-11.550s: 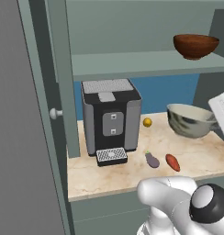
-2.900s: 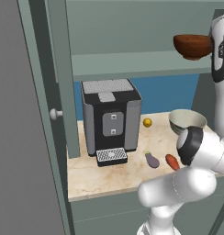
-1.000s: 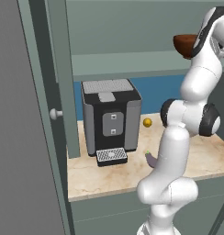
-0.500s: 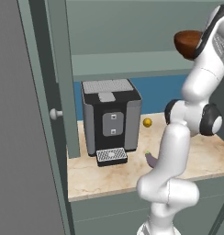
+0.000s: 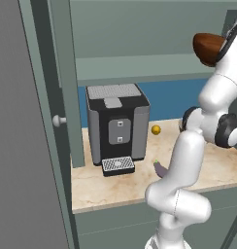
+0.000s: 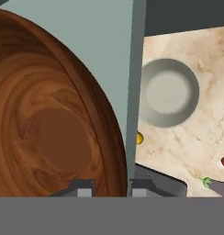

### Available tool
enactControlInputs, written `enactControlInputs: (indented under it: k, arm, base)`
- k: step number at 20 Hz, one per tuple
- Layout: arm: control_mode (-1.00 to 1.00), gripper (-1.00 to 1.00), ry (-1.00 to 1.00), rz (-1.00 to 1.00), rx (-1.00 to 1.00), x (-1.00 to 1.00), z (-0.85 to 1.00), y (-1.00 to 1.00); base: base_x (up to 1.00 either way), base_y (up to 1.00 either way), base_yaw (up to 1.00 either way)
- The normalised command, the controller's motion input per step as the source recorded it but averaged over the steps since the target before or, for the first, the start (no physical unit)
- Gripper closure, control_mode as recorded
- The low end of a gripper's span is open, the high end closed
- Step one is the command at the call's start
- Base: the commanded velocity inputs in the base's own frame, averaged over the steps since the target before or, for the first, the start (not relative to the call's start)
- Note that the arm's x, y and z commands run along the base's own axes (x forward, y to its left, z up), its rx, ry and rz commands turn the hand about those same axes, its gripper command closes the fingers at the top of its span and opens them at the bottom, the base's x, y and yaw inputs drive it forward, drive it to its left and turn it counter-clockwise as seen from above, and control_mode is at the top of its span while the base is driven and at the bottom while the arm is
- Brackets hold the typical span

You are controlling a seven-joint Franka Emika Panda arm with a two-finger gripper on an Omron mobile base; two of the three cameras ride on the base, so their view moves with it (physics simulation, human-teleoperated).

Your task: Pick both bowls and place them on the counter. Then place the eggplant in one bowl and place the sweet potato in the other bowl.

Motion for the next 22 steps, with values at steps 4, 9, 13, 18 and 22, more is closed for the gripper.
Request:
enactControlInputs:
  k: [4,9,13,18,22]
  arm:
    - [-1.00,1.00,-0.09,0.00,0.18,-0.84,0.09,-0.03]
    - [-1.00,1.00,-0.03,0.00,0.10,-0.83,0.06,0.01]
    - [-1.00,1.00,0.00,0.00,0.00,-0.78,-0.01,0.05]
    - [-1.00,1.00,-0.01,0.00,-0.03,-0.75,-0.27,0.10]
    - [-1.00,1.00,0.00,0.00,-0.06,-0.67,-0.50,0.10]
  base:
    - [0.00,0.00,0.00]
    - [0.00,0.00,0.00]
    - [0.00,0.00,0.00]
    - [0.00,0.00,0.00]
    - [0.00,0.00,0.00]
